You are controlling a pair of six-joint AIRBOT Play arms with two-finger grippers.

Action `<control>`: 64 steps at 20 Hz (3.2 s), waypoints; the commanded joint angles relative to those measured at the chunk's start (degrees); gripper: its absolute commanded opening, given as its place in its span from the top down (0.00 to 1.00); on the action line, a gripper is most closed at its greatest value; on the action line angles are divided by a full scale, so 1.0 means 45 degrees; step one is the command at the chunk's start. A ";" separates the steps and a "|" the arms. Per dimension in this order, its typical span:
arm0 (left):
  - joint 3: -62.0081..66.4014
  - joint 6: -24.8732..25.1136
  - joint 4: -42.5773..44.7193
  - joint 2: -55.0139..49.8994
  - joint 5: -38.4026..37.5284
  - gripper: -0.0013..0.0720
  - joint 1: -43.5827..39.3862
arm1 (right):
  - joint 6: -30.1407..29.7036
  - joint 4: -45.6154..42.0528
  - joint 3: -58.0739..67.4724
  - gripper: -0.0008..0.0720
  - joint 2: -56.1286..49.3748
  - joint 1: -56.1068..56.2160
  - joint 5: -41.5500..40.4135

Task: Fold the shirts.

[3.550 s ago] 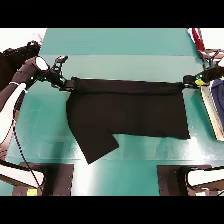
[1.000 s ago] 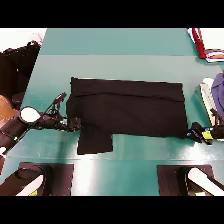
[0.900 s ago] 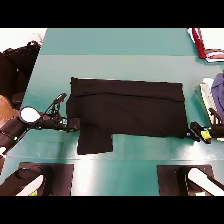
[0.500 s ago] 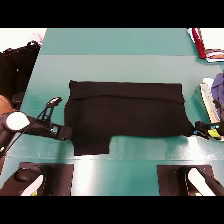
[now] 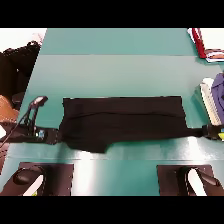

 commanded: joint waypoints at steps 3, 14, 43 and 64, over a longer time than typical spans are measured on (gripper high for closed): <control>0.1681 0.0228 0.1467 -0.3288 0.4299 0.95 0.0000 | 0.0442 -0.0068 0.2754 0.96 -0.3876 0.1593 -0.1695; 0.4002 0.0306 0.1384 -0.8660 0.8024 0.87 0.0000 | 0.0476 0.3041 0.6795 0.39 -1.0530 0.1967 -0.2487; 0.6625 0.2045 -0.2317 -1.1448 0.6358 0.95 -0.3589 | -0.3245 0.7028 0.4197 0.97 -1.1404 -0.0121 -0.1486; 0.9986 0.1749 -0.4007 -1.5790 0.6785 0.95 -0.5076 | 0.0141 0.8709 1.1186 0.97 -0.8238 0.7130 -0.0806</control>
